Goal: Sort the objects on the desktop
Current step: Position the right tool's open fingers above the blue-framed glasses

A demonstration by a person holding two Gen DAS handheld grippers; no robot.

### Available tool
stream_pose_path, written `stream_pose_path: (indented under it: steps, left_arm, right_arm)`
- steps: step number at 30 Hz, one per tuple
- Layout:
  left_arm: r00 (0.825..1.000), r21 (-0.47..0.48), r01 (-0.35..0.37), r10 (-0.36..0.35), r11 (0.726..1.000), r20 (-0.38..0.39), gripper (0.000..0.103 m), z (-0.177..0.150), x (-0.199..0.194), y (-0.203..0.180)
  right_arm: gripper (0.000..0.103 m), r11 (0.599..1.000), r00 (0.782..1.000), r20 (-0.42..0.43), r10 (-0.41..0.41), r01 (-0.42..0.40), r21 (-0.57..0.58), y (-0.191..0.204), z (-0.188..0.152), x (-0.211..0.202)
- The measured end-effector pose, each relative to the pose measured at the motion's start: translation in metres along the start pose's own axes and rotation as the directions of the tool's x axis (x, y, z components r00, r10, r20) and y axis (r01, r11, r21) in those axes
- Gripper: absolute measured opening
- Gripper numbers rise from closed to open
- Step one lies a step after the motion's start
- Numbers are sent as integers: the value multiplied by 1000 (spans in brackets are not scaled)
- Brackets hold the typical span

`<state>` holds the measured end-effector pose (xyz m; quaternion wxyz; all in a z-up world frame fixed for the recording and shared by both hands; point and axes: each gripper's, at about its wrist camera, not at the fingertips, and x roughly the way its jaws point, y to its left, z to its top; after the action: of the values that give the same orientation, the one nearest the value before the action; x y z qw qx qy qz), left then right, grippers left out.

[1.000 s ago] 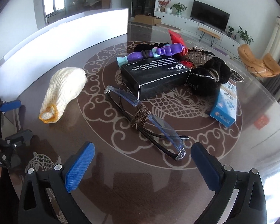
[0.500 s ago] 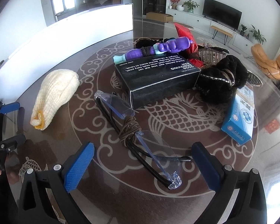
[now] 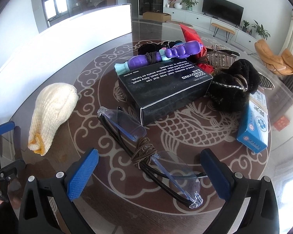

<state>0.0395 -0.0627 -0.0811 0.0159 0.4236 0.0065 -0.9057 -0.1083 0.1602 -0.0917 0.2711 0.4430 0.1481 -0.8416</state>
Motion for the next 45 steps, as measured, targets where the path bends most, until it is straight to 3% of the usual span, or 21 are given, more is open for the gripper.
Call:
stream_pose_path:
  steps: [12, 19, 27, 45]
  left_arm:
    - [1000, 0, 0, 0, 1000, 0, 103, 0, 0, 0]
    - [1000, 0, 0, 0, 1000, 0, 103, 0, 0, 0]
    - [1000, 0, 0, 0, 1000, 0, 103, 0, 0, 0]
    - [1000, 0, 0, 0, 1000, 0, 103, 0, 1, 0]
  right_arm:
    - [103, 1000, 999, -54, -2, 3, 7, 1, 10, 3]
    - [103, 994, 995, -78, -55, 62, 93, 5, 9, 2]
    - [103, 997, 995, -92, -37, 43, 60, 27, 4, -2]
    - [103, 997, 999, -11, -44, 45, 65, 33, -8, -5]
